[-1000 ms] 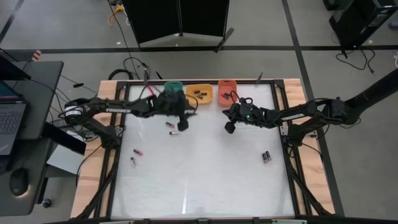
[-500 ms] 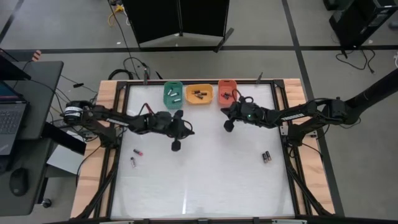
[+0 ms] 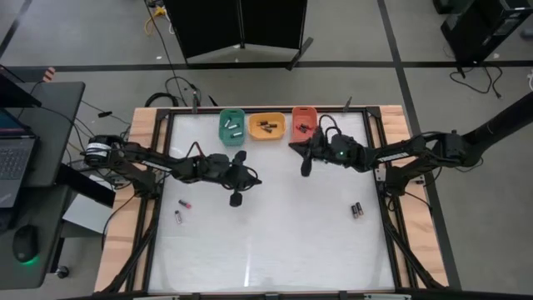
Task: Sort batteries
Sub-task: Put the brown battery into the yellow bin
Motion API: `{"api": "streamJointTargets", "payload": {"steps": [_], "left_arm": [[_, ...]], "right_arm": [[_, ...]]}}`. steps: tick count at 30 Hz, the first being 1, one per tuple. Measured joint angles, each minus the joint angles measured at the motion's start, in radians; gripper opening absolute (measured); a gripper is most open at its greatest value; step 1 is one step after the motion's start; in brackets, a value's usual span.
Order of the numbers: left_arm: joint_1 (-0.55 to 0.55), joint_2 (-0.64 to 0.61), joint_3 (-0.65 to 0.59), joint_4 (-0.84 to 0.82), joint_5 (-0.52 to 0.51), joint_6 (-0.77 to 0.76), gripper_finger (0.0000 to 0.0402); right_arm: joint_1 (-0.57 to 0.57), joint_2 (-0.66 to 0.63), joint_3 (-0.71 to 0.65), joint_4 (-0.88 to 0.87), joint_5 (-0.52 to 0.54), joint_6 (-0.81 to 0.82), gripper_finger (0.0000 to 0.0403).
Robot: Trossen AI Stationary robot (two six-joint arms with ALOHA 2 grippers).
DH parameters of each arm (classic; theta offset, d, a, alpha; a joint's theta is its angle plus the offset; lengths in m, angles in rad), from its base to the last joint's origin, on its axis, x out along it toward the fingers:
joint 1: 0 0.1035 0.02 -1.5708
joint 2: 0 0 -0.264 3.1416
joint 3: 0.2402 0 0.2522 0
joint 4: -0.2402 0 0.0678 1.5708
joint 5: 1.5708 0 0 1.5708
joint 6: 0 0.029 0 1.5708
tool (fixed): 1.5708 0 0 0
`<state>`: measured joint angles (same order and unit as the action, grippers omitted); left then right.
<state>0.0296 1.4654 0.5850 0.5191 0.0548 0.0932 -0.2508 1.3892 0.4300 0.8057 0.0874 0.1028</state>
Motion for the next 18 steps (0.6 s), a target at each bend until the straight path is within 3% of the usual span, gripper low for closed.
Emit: {"api": "streamJointTargets", "payload": {"steps": [3,10,14,18], "left_arm": [[0.0,0.0,0.0,0.001,-0.002,0.0,0.0012],[0.0,0.0,0.0,-0.016,-0.005,-0.001,0.0012],[0.0,0.0,0.0,-0.015,-0.007,-0.014,0.0012],[0.0,0.0,0.0,-0.016,-0.007,-0.019,0.0012]], "right_arm": [[0.05,-0.049,0.043,-0.204,0.008,0.021,0.001],[0.255,-0.137,0.296,-1.009,0.175,0.158,0.0008],[0.389,-0.132,0.412,-1.334,0.195,0.395,0.0014],[0.505,-0.133,0.44,-1.54,0.182,0.712,0.0019]]}}
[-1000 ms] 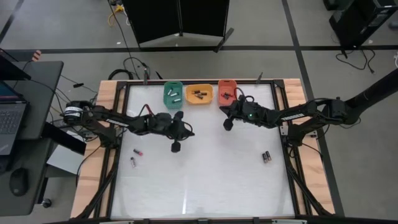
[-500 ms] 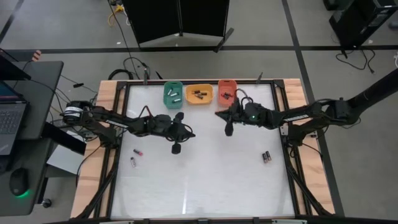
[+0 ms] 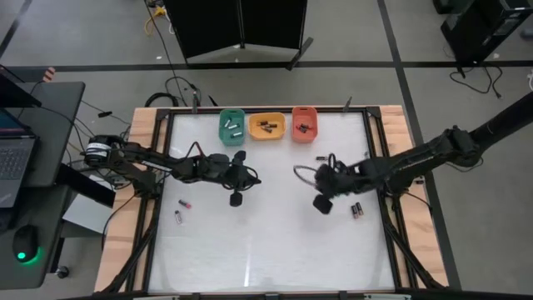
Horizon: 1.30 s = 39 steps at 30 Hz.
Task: Sort batteries
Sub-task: Put the brown battery into the yellow bin
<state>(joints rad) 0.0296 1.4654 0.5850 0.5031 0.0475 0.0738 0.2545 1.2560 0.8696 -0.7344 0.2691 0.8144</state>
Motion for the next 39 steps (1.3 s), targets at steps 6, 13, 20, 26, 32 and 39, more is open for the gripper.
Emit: {"api": "streamJointTargets", "payload": {"steps": [6,13,20,26,32,39], "left_arm": [[0.0,0.0,0.0,-0.005,0.0,0.0,0.0012],[0.0,0.0,0.0,-0.009,0.0,0.0,0.0012],[0.0,0.0,0.0,-0.01,0.0,-0.001,0.0012],[0.0,0.0,0.0,-0.011,0.0,-0.004,0.0012],[0.0,0.0,0.0,-0.015,0.001,-0.007,0.0012],[0.0,0.0,0.0,-0.016,0.001,-0.008,0.0012]], "right_arm": [[0.15,0.03,-0.001,-0.211,-0.109,0.405,0.0023],[0.217,0.103,-0.001,-0.307,-0.25,0.602,0.0071],[0.221,0.186,-0.001,-0.356,-0.288,0.625,0.0136],[0.221,0.218,-0.01,-0.373,-0.292,0.636,0.0145],[0.22,0.205,-0.106,-0.327,-0.344,0.674,0.0142],[0.22,0.192,-0.172,-0.162,-0.346,0.687,0.014]]}}
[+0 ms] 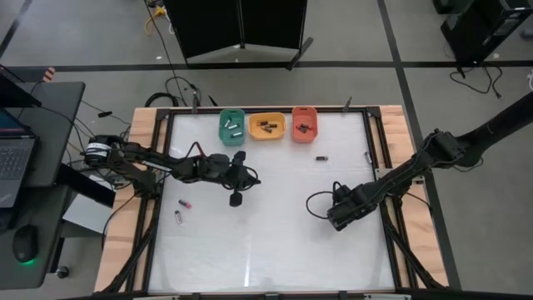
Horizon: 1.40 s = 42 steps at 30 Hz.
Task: Sort batteries
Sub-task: Put the brown battery into the yellow bin
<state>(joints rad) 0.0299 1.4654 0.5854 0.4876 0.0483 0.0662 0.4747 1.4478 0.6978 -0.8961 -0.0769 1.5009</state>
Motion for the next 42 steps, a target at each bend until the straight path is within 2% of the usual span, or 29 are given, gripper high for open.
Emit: {"api": "streamJointTargets", "payload": {"steps": [8,13,20,25,32,36,42], "left_arm": [[0.0,0.0,0.0,0.0,0.0,-0.001,0.0012],[0.0,0.0,0.0,0.016,0.0,-0.023,0.0012],[0.014,0.0,0.0,0.079,0.001,-0.022,0.0012],[0.022,0.001,0.0,0.104,0.009,-0.018,0.0012],[0.024,0.001,-0.002,0.131,0.043,0.011,0.0012],[0.027,0.0,-0.051,0.238,0.065,0.016,0.0011],[0.035,0.0,-0.128,0.373,0.066,0.003,0.0011]], "right_arm": [[0.0,0.002,-0.033,0.06,0.002,-0.02,0.0113],[-0.002,0.004,-0.026,0.074,0.025,-0.105,0.0057],[-0.056,0.007,0.075,0.125,0.224,-0.322,0.0055],[-0.202,0.007,0.145,0.242,0.329,-0.604,0.0055],[-0.504,0.034,0.249,0.474,0.329,-1.082,0.0055],[-0.642,0.134,0.39,0.485,0.316,-1.308,0.0055],[-0.793,0.335,0.656,0.45,0.229,-1.579,0.0055]]}}
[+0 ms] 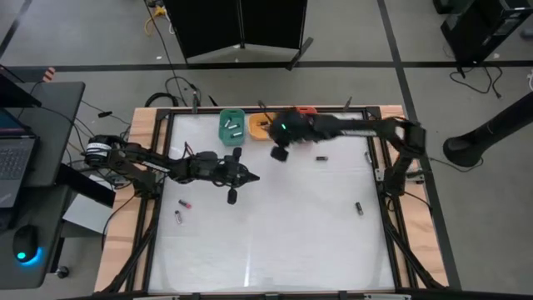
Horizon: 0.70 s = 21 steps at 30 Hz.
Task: Sort batteries
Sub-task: Put the brown battery into the yellow bin
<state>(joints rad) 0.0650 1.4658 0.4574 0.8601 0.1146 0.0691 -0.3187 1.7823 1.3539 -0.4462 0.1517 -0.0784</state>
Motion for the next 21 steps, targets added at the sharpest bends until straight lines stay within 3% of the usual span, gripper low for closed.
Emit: {"api": "streamJointTargets", "payload": {"steps": [10,18,21], "left_arm": [[0.0,0.0,-0.016,0.013,0.0,-0.002,0.0011],[0.0,0.0,-0.016,0.011,0.0,-0.002,0.0011],[0.0,0.0,-0.016,0.011,0.0,-0.003,0.0011]], "right_arm": [[-0.125,0.317,0.345,-0.209,-0.016,-0.196,0.0055],[-0.166,0.395,0.392,-0.26,-0.047,-0.193,0.0056],[-0.17,0.394,0.391,-0.26,-0.069,-0.176,0.0075]]}}
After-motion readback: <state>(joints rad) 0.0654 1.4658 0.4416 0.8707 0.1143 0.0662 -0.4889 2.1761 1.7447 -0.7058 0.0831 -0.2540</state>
